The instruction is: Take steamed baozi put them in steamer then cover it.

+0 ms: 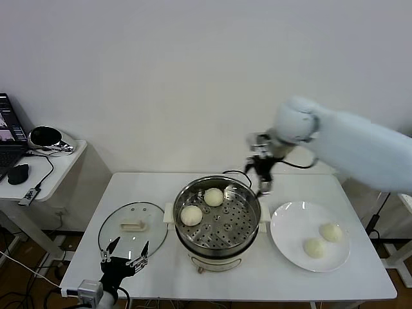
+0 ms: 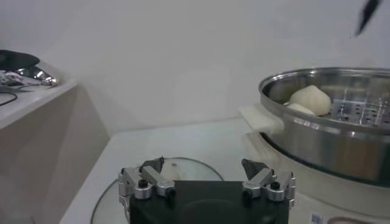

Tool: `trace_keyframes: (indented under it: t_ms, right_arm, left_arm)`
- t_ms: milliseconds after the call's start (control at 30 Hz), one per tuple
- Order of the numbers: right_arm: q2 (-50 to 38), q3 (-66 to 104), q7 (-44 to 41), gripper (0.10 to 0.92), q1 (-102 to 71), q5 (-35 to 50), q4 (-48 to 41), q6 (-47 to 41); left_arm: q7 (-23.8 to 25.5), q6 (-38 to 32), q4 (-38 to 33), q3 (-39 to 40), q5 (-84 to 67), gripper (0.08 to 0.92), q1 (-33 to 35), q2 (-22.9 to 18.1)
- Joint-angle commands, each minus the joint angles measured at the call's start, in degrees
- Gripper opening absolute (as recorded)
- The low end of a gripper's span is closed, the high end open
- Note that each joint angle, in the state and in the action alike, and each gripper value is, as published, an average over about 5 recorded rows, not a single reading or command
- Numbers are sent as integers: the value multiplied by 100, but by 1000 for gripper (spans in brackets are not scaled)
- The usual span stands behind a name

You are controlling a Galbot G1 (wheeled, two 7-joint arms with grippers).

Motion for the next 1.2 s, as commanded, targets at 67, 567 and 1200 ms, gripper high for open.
trace_keyframes:
  t_ms: [67, 567, 1200]
  right_arm:
    - [-1742, 1317, -263, 823, -1821, -930, 572, 598]
    - [-1246, 2931, -54, 823, -4638, -2039, -116, 1077]
    - [-800, 3214, 707, 823, -4922, -2258, -637, 907]
  left_arm:
    - [-9, -1, -7, 18, 50, 823, 61, -10]
    - [-16, 11, -32, 105, 249, 823, 330, -75]
    - [-21, -1, 105, 97, 269, 823, 328, -73]
